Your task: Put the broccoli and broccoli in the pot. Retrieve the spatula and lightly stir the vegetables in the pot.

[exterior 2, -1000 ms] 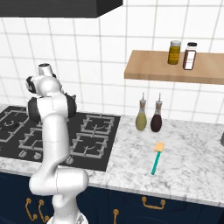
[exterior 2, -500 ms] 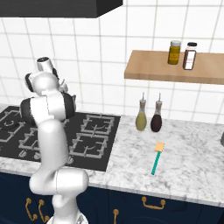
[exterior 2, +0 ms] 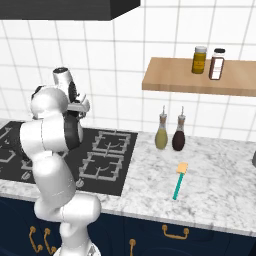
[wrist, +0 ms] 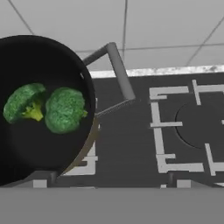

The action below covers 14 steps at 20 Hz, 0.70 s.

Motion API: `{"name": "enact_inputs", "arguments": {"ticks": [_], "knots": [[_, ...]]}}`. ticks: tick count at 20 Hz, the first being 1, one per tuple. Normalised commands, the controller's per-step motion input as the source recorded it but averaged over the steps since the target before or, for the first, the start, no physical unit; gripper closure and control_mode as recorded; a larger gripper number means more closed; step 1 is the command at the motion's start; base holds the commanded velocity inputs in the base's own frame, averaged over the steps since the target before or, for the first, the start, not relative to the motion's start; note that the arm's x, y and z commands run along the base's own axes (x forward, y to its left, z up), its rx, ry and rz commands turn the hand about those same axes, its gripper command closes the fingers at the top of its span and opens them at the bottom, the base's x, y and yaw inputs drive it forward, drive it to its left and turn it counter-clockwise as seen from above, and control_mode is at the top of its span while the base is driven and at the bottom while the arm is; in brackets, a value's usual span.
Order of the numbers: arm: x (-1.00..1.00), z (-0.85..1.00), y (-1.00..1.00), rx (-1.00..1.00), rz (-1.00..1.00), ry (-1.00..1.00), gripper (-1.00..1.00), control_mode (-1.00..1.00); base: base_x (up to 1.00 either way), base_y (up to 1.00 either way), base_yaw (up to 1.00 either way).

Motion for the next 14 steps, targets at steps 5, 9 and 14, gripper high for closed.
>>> {"name": "enact_inputs", "arguments": {"ticks": [5, 9, 14], "knots": [[-0.62, 0.00, -0.88, 0.03, 0.00, 0.00, -1.00, -1.00, 0.00, 0.00, 0.00], [-0.56, 0.00, -0.98, 0.03, 0.00, 0.00, -1.00, -1.00, 0.00, 0.00, 0.00], [-0.40, -0.12, -0.98, 0.00, 0.00, 0.00, -1.00, -1.00, 0.00, 0.00, 0.00]]}}
